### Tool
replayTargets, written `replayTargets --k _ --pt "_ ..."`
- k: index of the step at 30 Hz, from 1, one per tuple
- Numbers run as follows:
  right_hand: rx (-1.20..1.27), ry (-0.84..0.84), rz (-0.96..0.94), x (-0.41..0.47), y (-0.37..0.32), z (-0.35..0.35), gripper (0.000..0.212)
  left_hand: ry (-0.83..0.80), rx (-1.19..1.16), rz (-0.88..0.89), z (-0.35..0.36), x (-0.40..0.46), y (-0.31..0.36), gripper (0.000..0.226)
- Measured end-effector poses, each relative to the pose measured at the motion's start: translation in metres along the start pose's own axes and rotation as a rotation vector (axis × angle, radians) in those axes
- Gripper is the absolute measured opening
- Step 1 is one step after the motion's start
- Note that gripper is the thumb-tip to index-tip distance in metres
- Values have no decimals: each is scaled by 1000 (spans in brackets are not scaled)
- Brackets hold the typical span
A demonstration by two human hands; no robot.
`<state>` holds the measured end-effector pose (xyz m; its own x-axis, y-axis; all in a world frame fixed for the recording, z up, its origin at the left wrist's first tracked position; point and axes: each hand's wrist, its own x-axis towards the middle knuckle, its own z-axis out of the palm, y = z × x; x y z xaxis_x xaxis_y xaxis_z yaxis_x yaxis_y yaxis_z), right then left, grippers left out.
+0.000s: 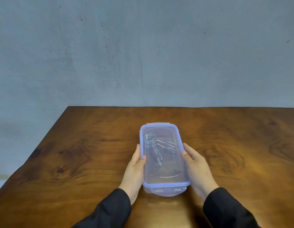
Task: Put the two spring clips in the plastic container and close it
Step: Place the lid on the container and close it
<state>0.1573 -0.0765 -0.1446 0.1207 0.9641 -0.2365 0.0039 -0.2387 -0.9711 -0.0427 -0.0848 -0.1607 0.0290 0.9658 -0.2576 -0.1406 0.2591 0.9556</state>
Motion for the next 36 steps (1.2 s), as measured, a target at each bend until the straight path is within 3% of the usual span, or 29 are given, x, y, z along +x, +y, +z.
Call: replayTargets --k 7,11,13,15,17,19,21,25,31,36 --pt "142 34 65 1 3 5 30 -7 -16 -4 -1 0 -4 50" --pt "103 51 32 -2 0 3 40 -18 87 17 -3 1 -3 53" --pt "-41 96 -29 -1 -5 -1 49 32 289 77 -5 3 -1 57" --pt "-262 172 -180 6 -17 -8 52 56 569 247 -9 -2 4 60" --pt "-469 180 -344 21 -36 -10 48 -80 882 461 -8 -12 9 67" --pt "-667 59 -463 45 -53 -4 45 -247 1197 641 -7 -17 4 83" --pt "-904 -135 -513 76 -61 9 54 -294 1373 739 -8 -15 -4 89" --pt "-1263 -342 -411 117 -58 33 62 -288 1451 848 -12 -7 -10 89" --pt "-1243 -187 -500 124 -44 45 51 -273 1483 926 -13 -2 -18 74" --pt "-1235 -156 -512 127 -40 46 47 -269 1503 961 -12 -3 -20 64"
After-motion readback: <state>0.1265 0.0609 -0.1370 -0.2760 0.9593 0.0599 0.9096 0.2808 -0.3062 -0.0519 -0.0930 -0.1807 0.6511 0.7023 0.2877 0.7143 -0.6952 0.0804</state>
